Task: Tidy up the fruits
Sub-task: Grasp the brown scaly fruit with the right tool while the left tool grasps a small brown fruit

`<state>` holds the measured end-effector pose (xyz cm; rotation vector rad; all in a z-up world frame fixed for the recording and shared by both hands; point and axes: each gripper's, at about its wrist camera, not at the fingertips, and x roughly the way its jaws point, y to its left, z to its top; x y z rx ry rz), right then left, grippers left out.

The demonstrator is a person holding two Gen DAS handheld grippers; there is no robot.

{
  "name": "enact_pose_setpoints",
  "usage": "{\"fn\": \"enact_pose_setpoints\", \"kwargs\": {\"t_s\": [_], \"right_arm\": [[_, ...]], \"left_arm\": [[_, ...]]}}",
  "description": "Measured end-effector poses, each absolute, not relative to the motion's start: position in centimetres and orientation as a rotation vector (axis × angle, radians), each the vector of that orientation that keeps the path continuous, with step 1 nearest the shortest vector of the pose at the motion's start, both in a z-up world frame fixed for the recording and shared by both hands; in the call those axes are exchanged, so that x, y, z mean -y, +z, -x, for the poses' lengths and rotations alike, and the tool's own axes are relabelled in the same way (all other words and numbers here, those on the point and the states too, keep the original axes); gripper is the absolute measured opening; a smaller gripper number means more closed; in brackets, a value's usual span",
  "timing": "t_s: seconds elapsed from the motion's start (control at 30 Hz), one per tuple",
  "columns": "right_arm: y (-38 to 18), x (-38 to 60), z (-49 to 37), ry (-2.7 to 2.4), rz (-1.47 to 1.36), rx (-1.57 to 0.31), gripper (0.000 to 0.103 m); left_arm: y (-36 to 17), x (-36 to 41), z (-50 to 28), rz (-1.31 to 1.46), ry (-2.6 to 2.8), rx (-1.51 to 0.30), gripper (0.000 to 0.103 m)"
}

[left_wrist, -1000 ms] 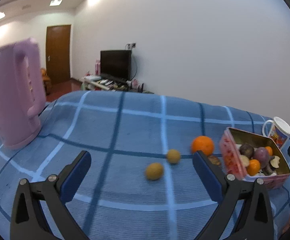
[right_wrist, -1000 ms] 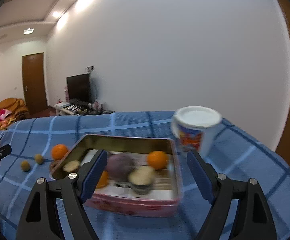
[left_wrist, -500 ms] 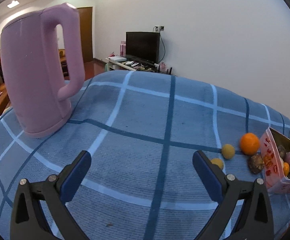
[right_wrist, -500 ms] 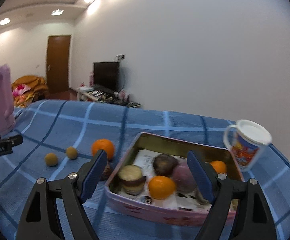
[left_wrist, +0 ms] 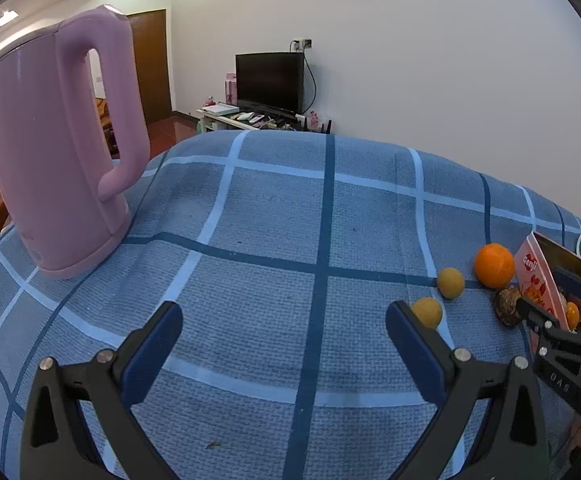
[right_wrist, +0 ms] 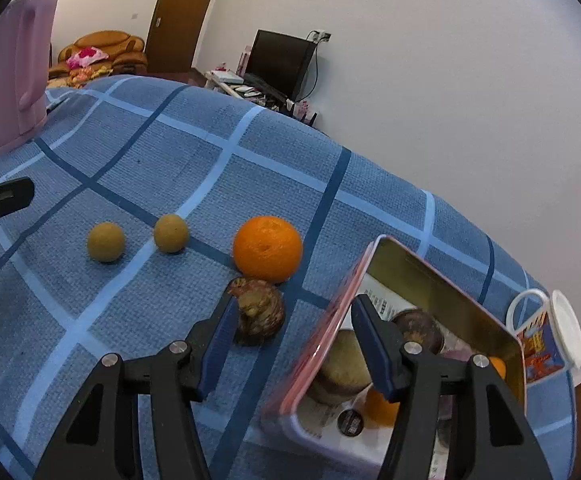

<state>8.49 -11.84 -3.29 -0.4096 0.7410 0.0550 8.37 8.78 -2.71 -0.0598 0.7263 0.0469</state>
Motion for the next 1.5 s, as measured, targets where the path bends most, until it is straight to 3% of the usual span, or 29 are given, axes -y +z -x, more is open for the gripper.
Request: {"fn": "enact_pose_setpoints", "kwargs": {"t_s": [0.2, 0.37, 0.63, 0.87, 1.0, 1.17, 1.37, 1.5], "right_arm": [[-3.2, 10.1, -8.7, 0.171, 0.449, -0.769, 0.058], [-4.8, 9.6, -10.5, 0.134, 0.506, -0.915, 0.042], [-4.5, 10.1, -13.4, 0.113, 0.437, -1.079, 0.042], [-4.0, 10.5, -12.2, 0.197, 0.375, -1.111, 0.041], [-2.9, 11.8, -9.9, 0.242, 0.220, -1.011, 0.041], [-1.4, 13.8, -5.7, 0.217, 0.067, -0.754, 0.041], [-0.3, 14.3, -4.3, 0.140, -0.025, -0.601, 0.041], [0.0, 14.7, -4.2, 0.130, 0.001, -0.559, 0.041]], "left_arm": [[-2.6, -9.2, -8.4, 0.089, 0.042, -0.730, 0.103], [-2.6, -9.3, -8.5, 0.087, 0.041, -0.733, 0.103], [-2.6, -9.4, -8.5, 0.105, 0.032, -0.736, 0.103], [-2.8, -9.7, -8.7, 0.111, 0.044, -0.739, 0.103], [-2.9, -9.5, -8.7, 0.089, 0.035, -0.733, 0.103], [-2.7, -8.3, -8.5, 0.053, -0.037, -0.708, 0.103], [-3.6, -4.6, -9.1, -0.033, -0.183, -0.762, 0.090], [-4.1, -2.3, -10.5, -0.070, -0.208, -0.816, 0.088]]}}
